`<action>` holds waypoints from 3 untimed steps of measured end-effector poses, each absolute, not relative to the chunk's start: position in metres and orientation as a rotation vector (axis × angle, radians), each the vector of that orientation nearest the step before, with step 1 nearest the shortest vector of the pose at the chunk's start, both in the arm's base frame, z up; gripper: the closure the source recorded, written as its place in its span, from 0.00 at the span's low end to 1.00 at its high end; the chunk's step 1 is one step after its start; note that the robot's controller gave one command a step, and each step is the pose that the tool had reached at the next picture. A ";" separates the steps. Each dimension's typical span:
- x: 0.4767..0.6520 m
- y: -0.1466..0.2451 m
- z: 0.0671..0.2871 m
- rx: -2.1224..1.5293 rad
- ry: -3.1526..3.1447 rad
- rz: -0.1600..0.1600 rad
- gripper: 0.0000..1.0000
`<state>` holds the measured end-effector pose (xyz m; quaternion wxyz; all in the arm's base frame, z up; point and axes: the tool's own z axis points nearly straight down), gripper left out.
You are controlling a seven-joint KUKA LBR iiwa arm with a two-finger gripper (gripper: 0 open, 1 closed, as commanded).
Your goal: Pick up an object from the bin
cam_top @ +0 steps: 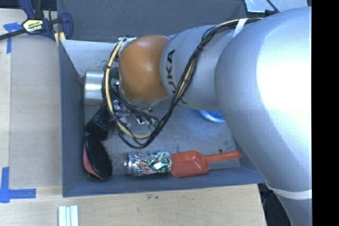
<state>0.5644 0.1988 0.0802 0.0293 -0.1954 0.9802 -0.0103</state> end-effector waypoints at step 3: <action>0.571 0.196 0.081 -0.654 3.005 -0.043 0.00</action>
Offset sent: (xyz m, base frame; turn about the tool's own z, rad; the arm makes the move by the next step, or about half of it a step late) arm -0.0028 -0.0013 -0.0095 0.0114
